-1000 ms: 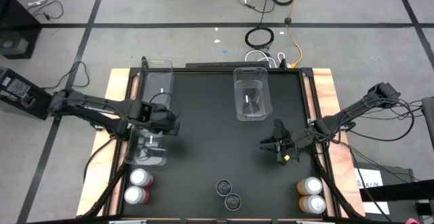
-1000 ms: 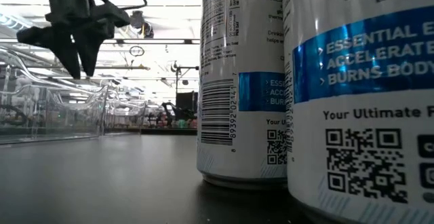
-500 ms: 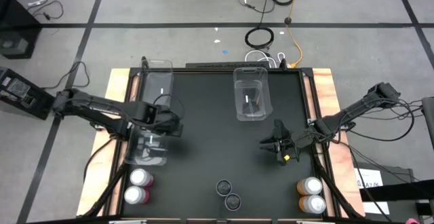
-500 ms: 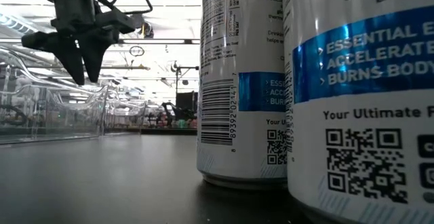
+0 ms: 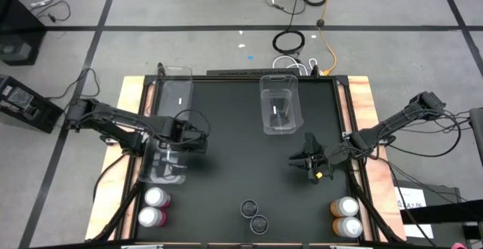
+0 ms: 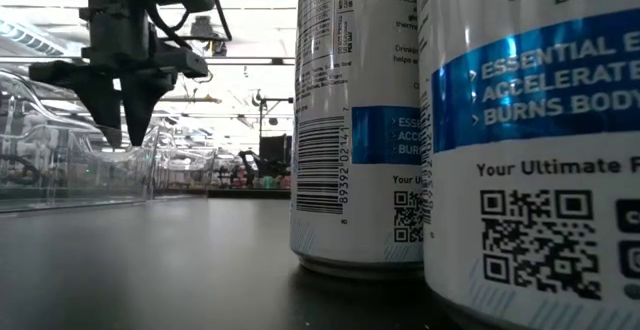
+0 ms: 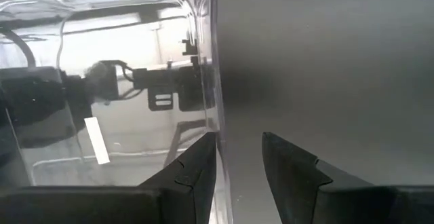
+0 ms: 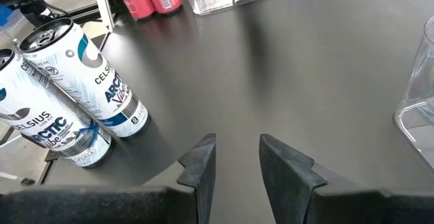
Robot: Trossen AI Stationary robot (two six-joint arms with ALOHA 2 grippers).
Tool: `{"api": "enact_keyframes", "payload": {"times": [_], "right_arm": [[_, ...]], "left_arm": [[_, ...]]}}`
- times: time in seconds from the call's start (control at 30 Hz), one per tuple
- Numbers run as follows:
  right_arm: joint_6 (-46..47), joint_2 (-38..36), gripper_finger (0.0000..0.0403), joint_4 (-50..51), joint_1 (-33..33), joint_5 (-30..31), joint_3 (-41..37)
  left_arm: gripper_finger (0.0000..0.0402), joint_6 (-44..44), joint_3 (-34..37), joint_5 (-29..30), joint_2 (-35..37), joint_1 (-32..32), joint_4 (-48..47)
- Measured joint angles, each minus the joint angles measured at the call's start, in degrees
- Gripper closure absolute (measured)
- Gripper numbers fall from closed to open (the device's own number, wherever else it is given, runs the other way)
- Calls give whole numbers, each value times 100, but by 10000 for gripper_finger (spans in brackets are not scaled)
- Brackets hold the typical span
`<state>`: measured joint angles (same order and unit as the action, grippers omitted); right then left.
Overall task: Sort soda cans
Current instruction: Move the bottom transparent bin to the center of the table. Move the top left transparent bin to the left of the bottom transparent bin
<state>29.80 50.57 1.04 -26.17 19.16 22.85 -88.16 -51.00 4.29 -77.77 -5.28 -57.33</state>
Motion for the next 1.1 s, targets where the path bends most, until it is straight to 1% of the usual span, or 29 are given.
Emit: {"api": "enact_keyframes", "payload": {"times": [0.07, 0.13, 0.33, 0.57, 0.7, 0.97, 1.1], "right_arm": [[0, 0, 296, 0, 0, 0, 0], [0, 0, 296, -4, 0, 2, 0], [0, -2, 296, -4, 0, 0, 0], [0, 0, 296, -4, 0, 0, 0], [0, 0, 296, -4, 0, 0, 0], [-2, 0, 296, -2, 0, 0, 0], [-33, 0, 296, -2, 0, 0, 0]], "left_arm": [[281, -6, 0, 0, -62, 0, 17], [297, -7, 0, 0, -110, 0, 17], [386, -7, -2, -1, -125, 0, 23], [388, -12, -4, -7, -125, 0, 25], [389, -158, -4, -76, -125, 2, 82], [390, -481, -4, -109, -141, 0, 874], [391, -729, -11, -105, -221, 2, 976]]}}
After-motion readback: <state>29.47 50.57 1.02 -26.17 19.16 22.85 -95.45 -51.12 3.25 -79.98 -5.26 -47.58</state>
